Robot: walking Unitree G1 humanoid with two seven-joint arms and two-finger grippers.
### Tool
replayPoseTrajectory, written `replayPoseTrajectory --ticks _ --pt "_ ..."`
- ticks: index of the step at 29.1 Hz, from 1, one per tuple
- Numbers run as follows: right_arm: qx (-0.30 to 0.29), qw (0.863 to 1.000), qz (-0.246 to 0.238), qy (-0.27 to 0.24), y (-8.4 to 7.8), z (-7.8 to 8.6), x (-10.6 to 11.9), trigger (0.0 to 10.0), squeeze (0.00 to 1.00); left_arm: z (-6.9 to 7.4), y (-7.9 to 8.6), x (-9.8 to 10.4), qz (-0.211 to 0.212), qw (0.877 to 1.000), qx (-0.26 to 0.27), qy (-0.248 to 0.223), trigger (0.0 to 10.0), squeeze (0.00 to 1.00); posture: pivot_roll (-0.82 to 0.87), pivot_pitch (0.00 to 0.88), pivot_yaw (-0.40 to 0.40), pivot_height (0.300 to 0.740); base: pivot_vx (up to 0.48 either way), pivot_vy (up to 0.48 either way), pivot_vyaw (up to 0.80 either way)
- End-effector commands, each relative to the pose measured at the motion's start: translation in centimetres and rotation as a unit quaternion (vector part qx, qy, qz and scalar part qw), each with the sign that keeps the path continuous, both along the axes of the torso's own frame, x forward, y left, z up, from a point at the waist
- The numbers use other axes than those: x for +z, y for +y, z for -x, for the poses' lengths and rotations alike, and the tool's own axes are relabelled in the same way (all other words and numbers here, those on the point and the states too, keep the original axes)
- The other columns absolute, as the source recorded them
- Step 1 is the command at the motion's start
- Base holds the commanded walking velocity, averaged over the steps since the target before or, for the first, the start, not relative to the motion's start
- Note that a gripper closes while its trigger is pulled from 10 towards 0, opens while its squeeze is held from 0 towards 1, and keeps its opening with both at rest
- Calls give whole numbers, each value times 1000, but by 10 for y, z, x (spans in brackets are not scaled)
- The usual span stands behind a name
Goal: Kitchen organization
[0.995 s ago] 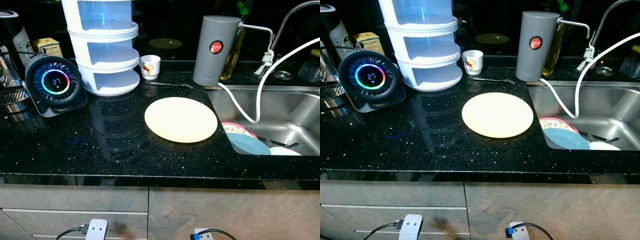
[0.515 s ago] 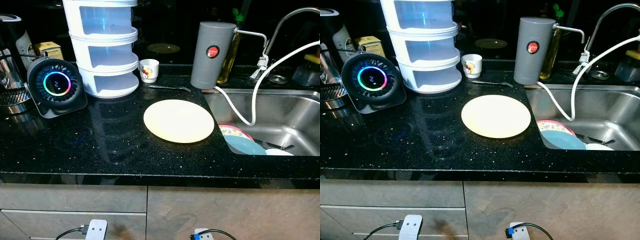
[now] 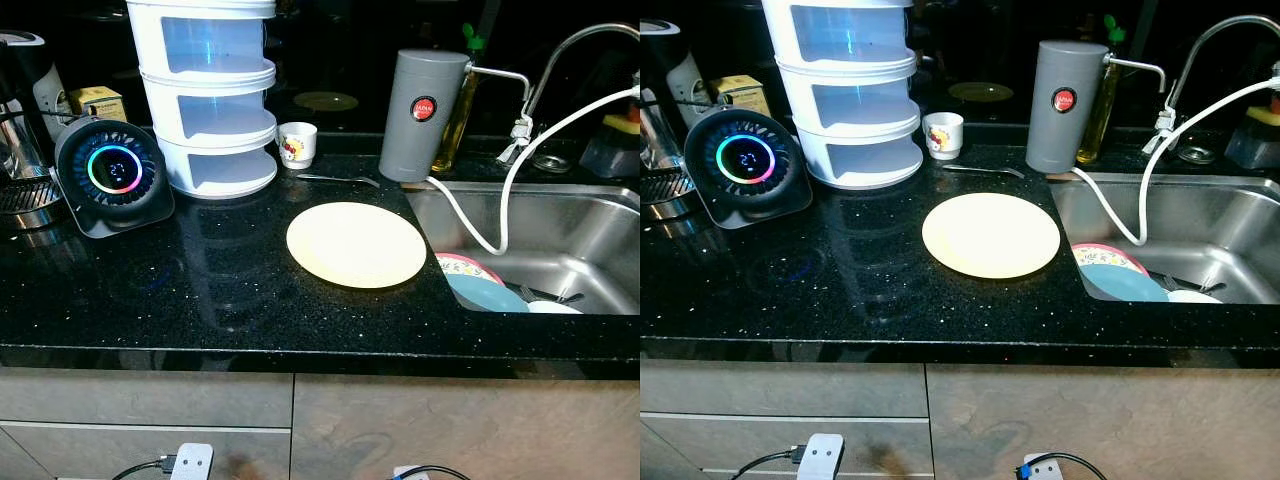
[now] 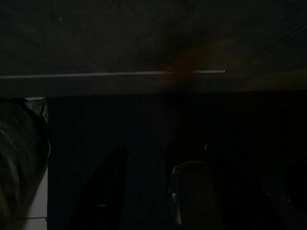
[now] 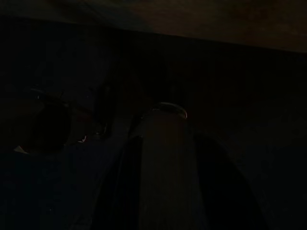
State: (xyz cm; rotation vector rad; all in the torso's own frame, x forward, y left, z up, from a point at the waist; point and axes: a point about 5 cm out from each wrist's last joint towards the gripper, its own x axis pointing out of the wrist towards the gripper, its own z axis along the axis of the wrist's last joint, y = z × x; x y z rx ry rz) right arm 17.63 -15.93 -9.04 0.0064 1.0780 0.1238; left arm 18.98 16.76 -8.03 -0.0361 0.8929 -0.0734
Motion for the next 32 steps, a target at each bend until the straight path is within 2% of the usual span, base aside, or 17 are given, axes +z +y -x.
replayPoseTrajectory --ticks 1,7,14,27,32 --pt "-10 1000 0 4 -1 4 -2 10000 0 7 1 -4 0 1000 0 13 10000 0 50 37 -16 740 0 0 0" --pt "-10 1000 3 7 -1 4 -2 10000 0 5 0 -3 -4 1000 -9 15 10000 0 47 50 -5 740 0 0 0" --pt "-8 1000 7 9 -4 8 -3 10000 0 5 -8 -3 -2 1000 -14 13 10000 0 47 49 -13 740 0 0 0" --pt "2 1000 12 11 -5 7 -3 10000 0 8 -4 -4 -1 1000 -6 10 10000 0 55 49 -38 740 0 0 0" --pt "8 1000 11 6 -3 2 -1 10000 0 9 -2 -4 -1 1000 0 8 10000 0 64 50 -46 740 0 0 0"
